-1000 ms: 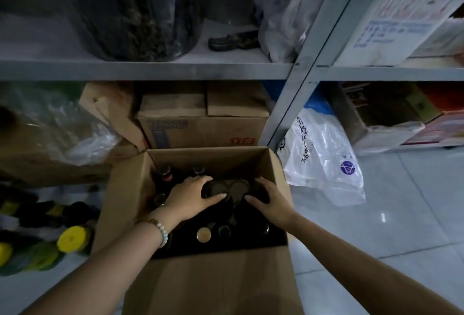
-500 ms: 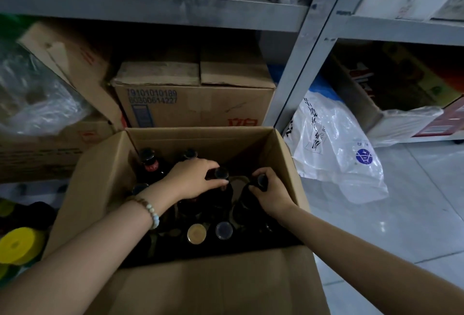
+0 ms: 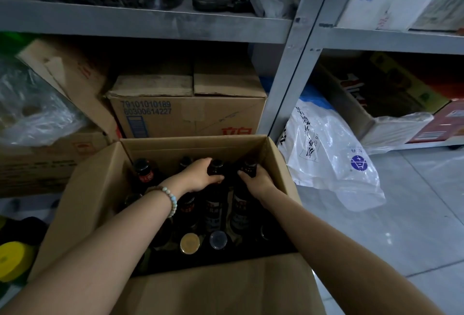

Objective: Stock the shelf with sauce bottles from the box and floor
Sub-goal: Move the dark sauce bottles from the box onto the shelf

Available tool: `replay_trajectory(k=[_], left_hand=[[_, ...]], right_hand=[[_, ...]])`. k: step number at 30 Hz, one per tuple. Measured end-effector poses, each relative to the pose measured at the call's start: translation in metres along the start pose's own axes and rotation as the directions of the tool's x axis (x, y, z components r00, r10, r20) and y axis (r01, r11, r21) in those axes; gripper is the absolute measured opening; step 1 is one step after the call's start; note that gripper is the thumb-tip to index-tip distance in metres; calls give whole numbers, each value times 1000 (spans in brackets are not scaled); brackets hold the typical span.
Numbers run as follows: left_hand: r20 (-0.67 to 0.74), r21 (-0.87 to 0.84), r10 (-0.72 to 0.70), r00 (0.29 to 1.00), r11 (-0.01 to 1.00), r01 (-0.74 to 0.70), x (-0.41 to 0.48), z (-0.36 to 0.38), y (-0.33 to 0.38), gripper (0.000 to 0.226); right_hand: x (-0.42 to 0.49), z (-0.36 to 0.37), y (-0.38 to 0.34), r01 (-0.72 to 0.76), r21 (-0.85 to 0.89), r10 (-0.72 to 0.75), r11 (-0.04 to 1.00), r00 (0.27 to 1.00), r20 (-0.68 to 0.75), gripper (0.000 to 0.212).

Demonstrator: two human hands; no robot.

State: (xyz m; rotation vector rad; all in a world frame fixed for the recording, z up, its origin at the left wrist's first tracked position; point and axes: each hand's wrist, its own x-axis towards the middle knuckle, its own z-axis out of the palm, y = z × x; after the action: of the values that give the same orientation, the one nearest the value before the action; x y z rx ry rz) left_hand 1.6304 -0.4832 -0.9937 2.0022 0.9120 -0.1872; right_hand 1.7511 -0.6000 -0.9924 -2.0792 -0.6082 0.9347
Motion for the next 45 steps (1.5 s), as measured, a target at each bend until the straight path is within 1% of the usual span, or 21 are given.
replay_trajectory(k=[2, 6, 8, 10, 13, 16, 18, 20, 22, 24, 26, 27, 29, 32, 34, 36, 38, 39, 40, 42, 45], left_hand=[[-14, -56, 46, 999, 997, -47, 0, 5, 0, 61], [-105, -49, 75, 992, 996, -81, -6, 9, -2, 56], [-114, -52, 83, 990, 995, -89, -9, 10, -3, 55], [-113, -46, 66, 991, 996, -72, -13, 10, -4, 58], [-159, -88, 27, 987, 995, -41, -22, 5, -3, 67], [-231, -60, 111, 967, 990, -128, -35, -8, 7, 66], [-270, -50, 161, 949, 982, -180, -46, -23, 21, 58], [-300, -46, 172, 938, 980, -194, -61, -43, 39, 50], [-341, -42, 172, 924, 979, -197, -79, -66, 61, 48], [-377, -55, 175, 910, 976, -210, -102, -92, 88, 51], [-408, -80, 201, 891, 964, -254, -128, -122, 120, 46], [-410, -88, 219, 885, 957, -277, -142, -139, 139, 43], [-393, -127, 249, 885, 939, -320, -173, -176, 179, 43], [-390, -256, 303, 870, 872, -418, -229, -233, 244, 36], [-427, -286, 315, 847, 842, -457, -272, -275, 290, 35], [-476, -304, 338, 812, 802, -513, -317, -317, 337, 31], [-529, -320, 360, 769, 754, -573, -359, -359, 382, 27], [-551, -331, 365, 750, 730, -598, -381, -381, 405, 28], [-575, -331, 370, 730, 710, -621, -403, -403, 427, 30], [-633, -294, 386, 671, 682, -670, -445, -447, 468, 28], [-702, -233, 407, 584, 645, -728, -507, -509, 520, 35]], right_hand=[[-1, 3, 0, -1, -8, 0, 1000, 1000, -21, 48], [-8, 2, 2, 50, 31, -49, 998, 998, -35, 41], [-13, 0, 3, 57, 37, -56, 998, 998, -37, 39], [-19, -3, 5, 61, 34, -59, 998, 998, -35, 37], [-27, -9, 2, 78, 23, -77, 997, 996, -37, 36], [-32, -20, -12, 109, -38, -111, 993, 993, -45, 34], [-37, -33, -27, 139, -117, -146, 983, 988, -57, 30], [-46, -50, -51, 177, -106, -184, 978, 981, -60, 23], [-63, -68, -84, 158, -65, -161, 985, 986, -48, 18], [-83, -90, -124, 163, -64, -167, 984, 985, -49, 21], [-108, -118, -167, 211, -61, -215, 975, 976, -48, 22], [-123, -132, -189, 232, -62, -235, 971, 971, -45, 22], [-154, -164, -237, 270, -59, -272, 961, 962, -27, 20], [-207, -210, -314, 345, -20, -345, 938, 938, 7, 17], [-245, -243, -370, 400, -7, -399, 917, 916, 27, 19], [-285, -272, -427, 466, 23, -466, 885, 884, 29, 15], [-323, -298, -484, 525, 84, -526, 847, 850, -8, 11], [-342, -309, -514, 557, 112, -558, 823, 830, -26, 16], [-361, -319, -544, 588, 130, -589, 798, 808, -39, 25], [-396, -337, -601, 639, 151, -637, 754, 768, -71, 40], [-442, -355, -680, 722, 193, -715, 665, 689, -114, 44]])
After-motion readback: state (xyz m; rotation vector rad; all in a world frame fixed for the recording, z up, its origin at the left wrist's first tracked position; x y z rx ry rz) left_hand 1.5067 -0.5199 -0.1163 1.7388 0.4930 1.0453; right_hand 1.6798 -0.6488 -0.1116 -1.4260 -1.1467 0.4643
